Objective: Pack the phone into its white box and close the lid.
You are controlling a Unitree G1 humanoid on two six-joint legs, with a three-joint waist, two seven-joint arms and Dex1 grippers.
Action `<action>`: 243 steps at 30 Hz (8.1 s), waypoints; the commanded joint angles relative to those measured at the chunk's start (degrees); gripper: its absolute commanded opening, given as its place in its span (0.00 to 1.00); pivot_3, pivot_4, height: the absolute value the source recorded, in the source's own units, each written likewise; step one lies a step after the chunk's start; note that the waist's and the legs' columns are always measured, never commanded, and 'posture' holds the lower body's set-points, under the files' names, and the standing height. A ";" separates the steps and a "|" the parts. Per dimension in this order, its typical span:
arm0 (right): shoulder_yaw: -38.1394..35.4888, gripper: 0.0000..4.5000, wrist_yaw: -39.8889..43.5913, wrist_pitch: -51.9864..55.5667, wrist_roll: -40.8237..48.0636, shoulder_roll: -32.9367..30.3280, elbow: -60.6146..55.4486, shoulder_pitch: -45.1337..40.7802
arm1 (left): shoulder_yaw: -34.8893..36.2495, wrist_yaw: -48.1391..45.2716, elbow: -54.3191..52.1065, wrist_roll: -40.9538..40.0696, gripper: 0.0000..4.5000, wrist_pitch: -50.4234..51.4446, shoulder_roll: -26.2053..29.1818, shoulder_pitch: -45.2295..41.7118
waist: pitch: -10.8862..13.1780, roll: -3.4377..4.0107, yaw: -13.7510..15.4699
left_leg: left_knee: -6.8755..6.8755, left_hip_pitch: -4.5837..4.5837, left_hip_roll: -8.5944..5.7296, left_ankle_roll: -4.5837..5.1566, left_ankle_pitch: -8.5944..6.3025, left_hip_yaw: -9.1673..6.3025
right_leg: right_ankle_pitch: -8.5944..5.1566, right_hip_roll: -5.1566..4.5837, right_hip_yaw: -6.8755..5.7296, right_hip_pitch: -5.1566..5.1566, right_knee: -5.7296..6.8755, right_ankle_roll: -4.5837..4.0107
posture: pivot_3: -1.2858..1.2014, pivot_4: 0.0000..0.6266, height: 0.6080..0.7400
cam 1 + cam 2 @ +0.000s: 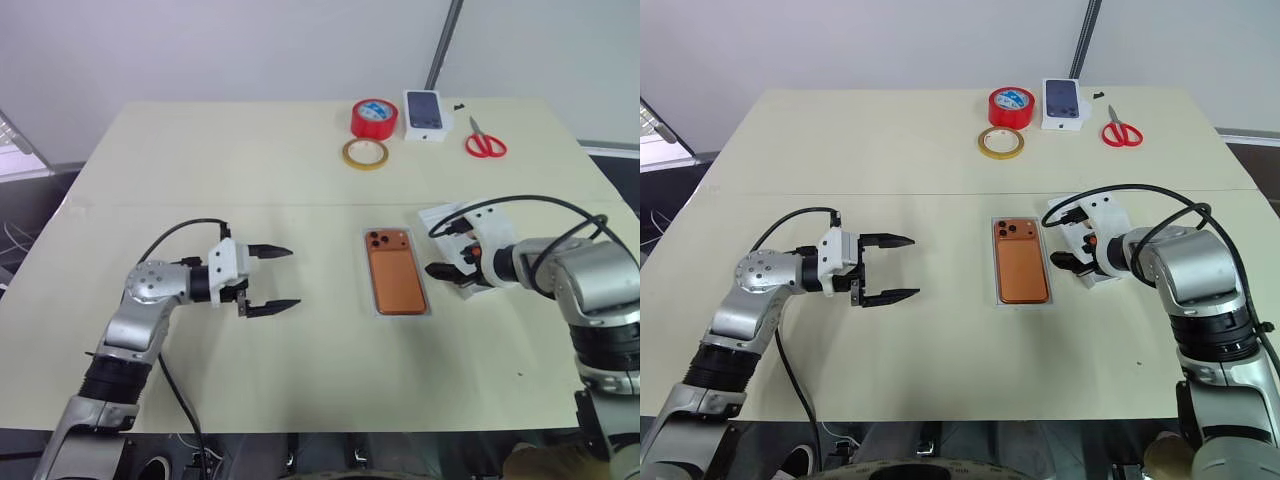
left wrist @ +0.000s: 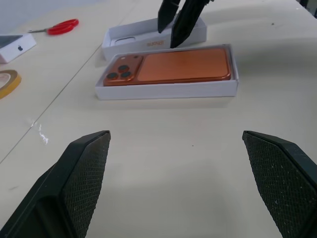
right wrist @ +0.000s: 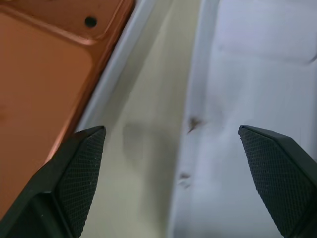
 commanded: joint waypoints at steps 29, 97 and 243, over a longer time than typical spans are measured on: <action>9.56 0.02 -5.24 -6.49 -3.30 -0.40 9.87 -7.57 | 0.38 5.25 -3.45 -0.43 1.00 -1.19 -1.60 1.20 | 0.00 0.00 -0.96 | -0.02 -0.05 -0.01 0.01 0.00 0.02 | 0.00 -0.02 0.00 -0.06 0.01 0.00 | 0.52 0.24 1.00; -3.32 0.00 -46.35 -34.19 87.97 17.30 0.14 17.50 | -5.57 16.04 -4.91 0.44 0.01 8.42 -12.00 2.05 | 0.06 0.06 -0.93 | -0.04 -0.03 0.04 0.10 0.00 0.04 | 0.01 0.05 0.00 0.03 -0.05 0.02 | 0.52 0.24 1.00; -18.92 0.98 18.59 -60.04 9.25 -1.11 -5.41 32.10 | 2.19 11.13 1.43 0.81 0.95 24.71 -4.90 -10.09 | 0.06 0.01 0.25 | -0.09 0.91 0.04 0.19 -0.07 0.01 | -0.02 0.13 0.01 0.97 -0.18 0.04 | 0.52 0.24 1.00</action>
